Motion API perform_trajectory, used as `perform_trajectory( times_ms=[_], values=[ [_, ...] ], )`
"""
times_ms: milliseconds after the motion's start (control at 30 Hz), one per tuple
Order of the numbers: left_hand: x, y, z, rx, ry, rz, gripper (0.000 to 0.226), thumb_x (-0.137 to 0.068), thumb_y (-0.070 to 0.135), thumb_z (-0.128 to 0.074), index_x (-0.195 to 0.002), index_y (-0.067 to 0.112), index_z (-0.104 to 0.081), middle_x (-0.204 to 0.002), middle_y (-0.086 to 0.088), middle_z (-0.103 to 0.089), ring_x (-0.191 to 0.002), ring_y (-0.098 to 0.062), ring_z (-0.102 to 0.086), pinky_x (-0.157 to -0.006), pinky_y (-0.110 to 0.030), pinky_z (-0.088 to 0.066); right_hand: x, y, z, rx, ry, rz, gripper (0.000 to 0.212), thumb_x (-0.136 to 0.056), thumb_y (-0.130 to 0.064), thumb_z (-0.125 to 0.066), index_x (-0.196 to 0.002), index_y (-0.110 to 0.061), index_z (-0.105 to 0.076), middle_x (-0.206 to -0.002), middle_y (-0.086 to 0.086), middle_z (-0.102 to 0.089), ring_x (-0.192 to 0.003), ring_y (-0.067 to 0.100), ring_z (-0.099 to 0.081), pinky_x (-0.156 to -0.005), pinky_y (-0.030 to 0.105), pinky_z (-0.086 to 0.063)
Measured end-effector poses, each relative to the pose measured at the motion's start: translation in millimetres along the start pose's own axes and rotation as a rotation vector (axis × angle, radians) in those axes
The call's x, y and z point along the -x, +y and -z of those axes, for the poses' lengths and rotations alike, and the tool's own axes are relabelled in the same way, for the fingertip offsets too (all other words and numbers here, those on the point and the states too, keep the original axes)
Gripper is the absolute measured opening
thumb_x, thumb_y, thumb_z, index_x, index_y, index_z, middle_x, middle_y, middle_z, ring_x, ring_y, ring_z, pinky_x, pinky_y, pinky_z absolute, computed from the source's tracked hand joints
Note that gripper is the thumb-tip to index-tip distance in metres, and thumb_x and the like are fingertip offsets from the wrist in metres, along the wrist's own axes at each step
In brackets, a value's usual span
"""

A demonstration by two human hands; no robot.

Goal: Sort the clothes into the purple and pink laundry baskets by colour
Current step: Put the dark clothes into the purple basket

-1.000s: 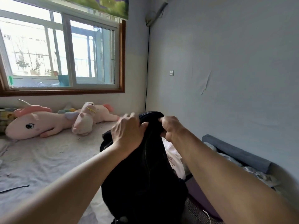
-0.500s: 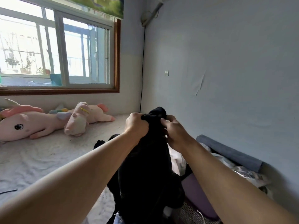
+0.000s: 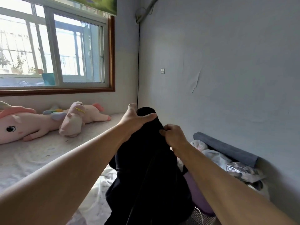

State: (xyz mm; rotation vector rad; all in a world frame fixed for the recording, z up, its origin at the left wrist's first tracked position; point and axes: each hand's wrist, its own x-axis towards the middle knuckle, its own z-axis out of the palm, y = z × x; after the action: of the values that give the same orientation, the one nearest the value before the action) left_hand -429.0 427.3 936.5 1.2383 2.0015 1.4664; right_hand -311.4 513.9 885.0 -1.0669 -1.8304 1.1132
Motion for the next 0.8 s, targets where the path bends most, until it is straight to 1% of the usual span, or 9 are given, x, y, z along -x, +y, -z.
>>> perform_trajectory(
  times_ms=[100,233,300,367,433,533,667,767,800],
  values=[
    [19.2,-2.8,-7.4,-0.321,-0.012,-0.164,0.098,-0.061,0.055,-0.08,-0.139,0.035,-0.024,-0.136,-0.001,-0.028,-0.13,-0.022,-0.028,-0.109,-0.042,-0.03,-8.9,-9.4,1.3,-0.084,0.061,-0.059,0.007,-0.088,-0.007,-0.058,-0.084,-0.009,-0.062,-0.085,0.011,-0.066,-0.084,0.028,-0.064,-0.08,0.039,-0.053],
    [39.5,-14.4,-27.6,-0.68,-0.162,-0.312,0.089,-0.051,0.058,-0.08,-0.126,0.037,-0.037,-0.143,0.003,-0.01,-0.134,-0.023,-0.009,-0.114,-0.052,-0.012,-17.3,-20.8,8.4,-0.187,0.058,-0.101,0.016,-0.09,-0.003,-0.057,-0.075,-0.01,-0.059,-0.079,0.012,-0.062,-0.082,0.028,-0.061,-0.082,0.042,-0.053],
    [43.3,-17.8,-34.2,-0.785,-0.078,-0.394,0.065,-0.062,0.042,-0.076,-0.119,0.032,-0.046,-0.139,0.0,-0.019,-0.128,-0.025,-0.019,-0.11,-0.045,-0.022,-17.8,-25.1,13.2,-0.233,0.045,-0.1,0.017,-0.089,-0.003,-0.057,-0.074,-0.009,-0.059,-0.078,0.012,-0.062,-0.08,0.028,-0.061,-0.081,0.042,-0.053],
    [42.2,-11.7,-35.2,-0.708,0.079,-0.427,0.033,-0.073,0.02,-0.065,-0.104,0.028,-0.058,-0.125,0.002,-0.042,-0.113,-0.024,-0.044,-0.09,-0.034,-0.038,-16.3,-25.0,16.3,-0.245,0.03,-0.084,0.011,-0.09,-0.002,-0.057,-0.08,-0.004,-0.061,-0.078,0.013,-0.062,-0.078,0.028,-0.06,-0.079,0.041,-0.053],
    [34.5,1.0,-33.7,-0.589,0.142,-0.333,0.026,-0.077,0.01,-0.055,-0.096,0.025,-0.062,-0.106,-0.001,-0.06,-0.098,-0.027,-0.058,-0.074,-0.031,-0.041,-12.0,-21.3,18.4,-0.235,0.005,-0.062,0.008,-0.091,-0.002,-0.055,-0.088,0.0,-0.063,-0.076,0.013,-0.06,-0.071,0.025,-0.058,-0.068,0.038,-0.051],
    [17.4,21.6,-32.5,-0.498,0.145,-0.252,0.025,-0.081,0.008,-0.051,-0.101,0.019,-0.061,-0.1,-0.01,-0.063,-0.095,-0.033,-0.059,-0.074,-0.032,-0.043,-3.0,-11.9,19.6,-0.325,-0.076,-0.052,0.014,-0.092,-0.01,-0.052,-0.087,-0.002,-0.061,-0.076,0.012,-0.054,-0.064,0.022,-0.05,-0.059,0.032,-0.039],
    [-0.7,43.1,-36.0,-0.435,0.155,-0.236,0.024,-0.083,0.006,-0.048,-0.104,0.011,-0.057,-0.1,-0.012,-0.06,-0.094,-0.032,-0.056,-0.075,-0.034,-0.044,10.2,-10.3,18.8,-0.381,-0.131,-0.006,0.036,-0.099,-0.032,-0.043,-0.079,-0.013,-0.065,-0.07,-0.001,-0.065,-0.07,0.016,-0.062,-0.067,0.027,-0.047],
    [-7.7,42.5,-38.1,-0.453,0.178,-0.188,0.022,-0.085,0.008,-0.049,-0.106,0.009,-0.055,-0.104,-0.014,-0.06,-0.098,-0.034,-0.056,-0.074,-0.033,-0.039,25.7,-9.6,17.5,-0.332,-0.191,0.048,0.015,-0.088,-0.017,-0.049,-0.099,-0.012,-0.058,-0.071,-0.005,-0.06,-0.066,0.011,-0.057,-0.052,0.016,-0.044],
    [-10.0,40.2,-38.4,-0.453,0.187,-0.177,0.022,-0.085,0.009,-0.048,-0.106,0.009,-0.055,-0.104,-0.013,-0.061,-0.098,-0.034,-0.056,-0.075,-0.033,-0.039,29.9,-8.0,17.3,-0.285,-0.182,0.044,0.028,-0.081,-0.017,-0.053,-0.109,-0.013,-0.052,-0.077,-0.005,-0.06,-0.068,0.01,-0.057,-0.053,0.017,-0.045]
  ],
)
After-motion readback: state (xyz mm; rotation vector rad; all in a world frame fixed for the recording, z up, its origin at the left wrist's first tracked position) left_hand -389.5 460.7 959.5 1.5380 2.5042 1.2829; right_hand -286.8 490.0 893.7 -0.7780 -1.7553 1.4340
